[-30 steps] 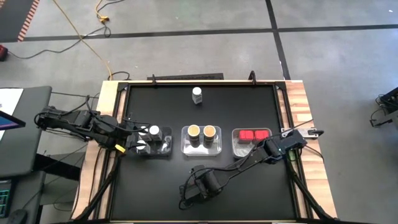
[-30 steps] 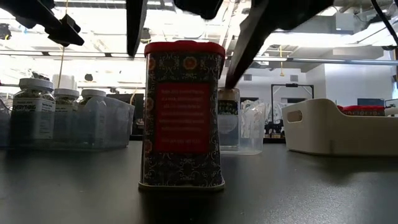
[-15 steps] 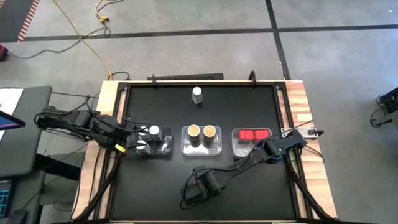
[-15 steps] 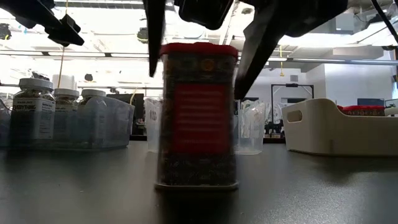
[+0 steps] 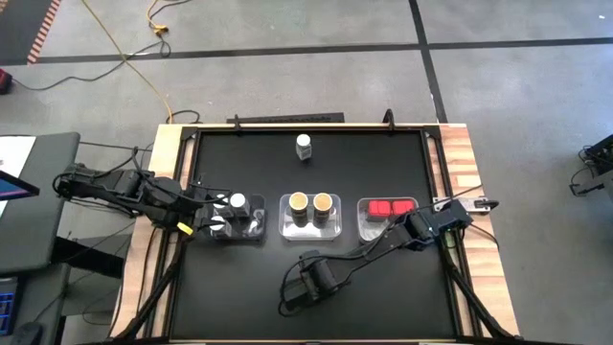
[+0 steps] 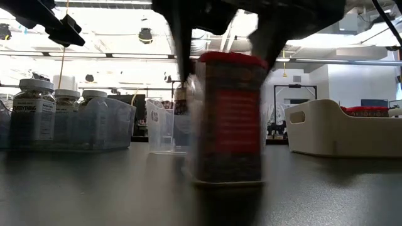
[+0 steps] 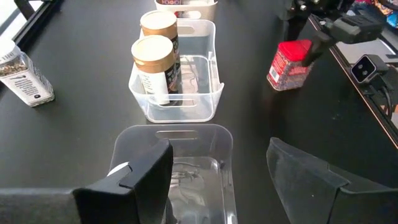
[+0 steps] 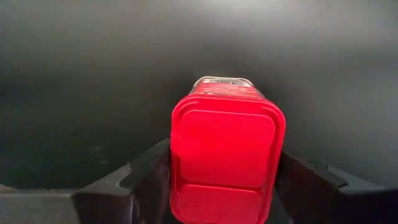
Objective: Sort spices by type
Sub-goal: Put the red seasoning bottle into the gray bin
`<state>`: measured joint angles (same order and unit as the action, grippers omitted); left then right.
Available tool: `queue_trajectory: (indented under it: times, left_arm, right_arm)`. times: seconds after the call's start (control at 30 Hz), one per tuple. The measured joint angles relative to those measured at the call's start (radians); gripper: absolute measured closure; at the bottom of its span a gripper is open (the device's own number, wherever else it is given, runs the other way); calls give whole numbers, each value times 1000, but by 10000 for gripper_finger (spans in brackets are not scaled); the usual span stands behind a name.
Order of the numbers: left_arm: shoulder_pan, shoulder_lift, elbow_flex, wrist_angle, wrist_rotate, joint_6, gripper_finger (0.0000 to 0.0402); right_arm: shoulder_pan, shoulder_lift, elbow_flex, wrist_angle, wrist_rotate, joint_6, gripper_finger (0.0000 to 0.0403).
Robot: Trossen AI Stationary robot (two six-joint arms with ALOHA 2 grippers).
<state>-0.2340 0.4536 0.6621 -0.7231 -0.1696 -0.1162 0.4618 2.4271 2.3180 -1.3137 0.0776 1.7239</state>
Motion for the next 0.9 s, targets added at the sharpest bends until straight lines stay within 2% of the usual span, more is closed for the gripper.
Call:
queue_trajectory:
  times: [0.13, 0.3, 0.43, 0.6, 0.7, 0.83, 0.9]
  left_arm:
    - [0, 0, 0, 0, 0, 0, 152]
    - [0, 0, 0, 0, 0, -1, 152]
    - [0, 0, 0, -1, 0, -18, 152]
    - [0, 0, 0, -4, 0, -50, 152]
    - [0, 0, 0, -5, 0, -79, 152]
    - [0, 0, 0, -5, 0, -88, 152]
    - [0, 0, 0, -5, 0, -90, 152]
  right_arm:
    - [1, -1, 0, -48, -24, -29, 123]
    - [12, -19, 9, -98, -27, -153, 127]
    - [29, -66, 19, -240, -19, -247, 148]
    - [66, -146, 14, -242, 116, -385, 193]
    - [73, -197, 15, -258, 122, -417, 220]
    - [88, -220, 14, -258, 223, -423, 241]
    - [88, -231, 14, -254, 241, -424, 247]
